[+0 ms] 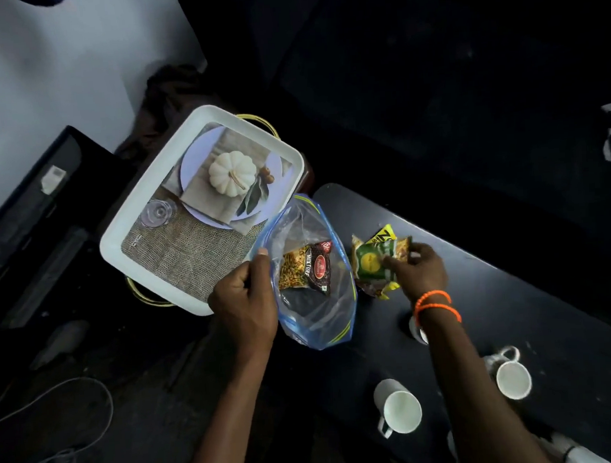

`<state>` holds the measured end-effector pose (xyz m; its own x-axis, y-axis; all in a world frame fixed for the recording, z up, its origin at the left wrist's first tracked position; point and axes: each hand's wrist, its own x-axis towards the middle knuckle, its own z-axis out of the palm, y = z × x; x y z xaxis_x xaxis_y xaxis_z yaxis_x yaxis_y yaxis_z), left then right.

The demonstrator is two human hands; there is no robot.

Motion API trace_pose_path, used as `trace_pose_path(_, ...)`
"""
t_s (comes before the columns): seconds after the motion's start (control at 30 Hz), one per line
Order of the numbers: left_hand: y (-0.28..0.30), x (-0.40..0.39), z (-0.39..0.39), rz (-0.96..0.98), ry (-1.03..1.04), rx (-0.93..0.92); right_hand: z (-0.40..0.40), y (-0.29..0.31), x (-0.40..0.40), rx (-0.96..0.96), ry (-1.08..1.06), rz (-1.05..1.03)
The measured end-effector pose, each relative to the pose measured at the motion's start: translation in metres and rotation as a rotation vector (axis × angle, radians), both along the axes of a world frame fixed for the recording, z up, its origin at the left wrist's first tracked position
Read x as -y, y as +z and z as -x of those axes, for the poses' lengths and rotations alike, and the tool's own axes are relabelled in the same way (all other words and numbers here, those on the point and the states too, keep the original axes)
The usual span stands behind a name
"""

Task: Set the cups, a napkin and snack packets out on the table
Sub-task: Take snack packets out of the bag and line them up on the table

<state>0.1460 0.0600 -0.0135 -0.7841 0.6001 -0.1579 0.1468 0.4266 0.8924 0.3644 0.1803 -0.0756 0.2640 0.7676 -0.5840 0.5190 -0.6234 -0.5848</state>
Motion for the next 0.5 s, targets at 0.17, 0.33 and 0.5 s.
trace_pose_path(0.17,0.0,0.002,-0.003,-0.041,-0.024,0.039,0.004,-0.011,0.021,0.207,-0.058,-0.039)
trace_pose_path(0.33,0.001,0.003,-0.004,-0.042,-0.071,0.044,0.025,0.062,0.027,0.074,-0.136,-0.493)
trace_pose_path(0.5,0.006,0.001,-0.011,-0.032,-0.117,0.063,0.089,0.108,0.047,-0.131,0.357,-0.457)
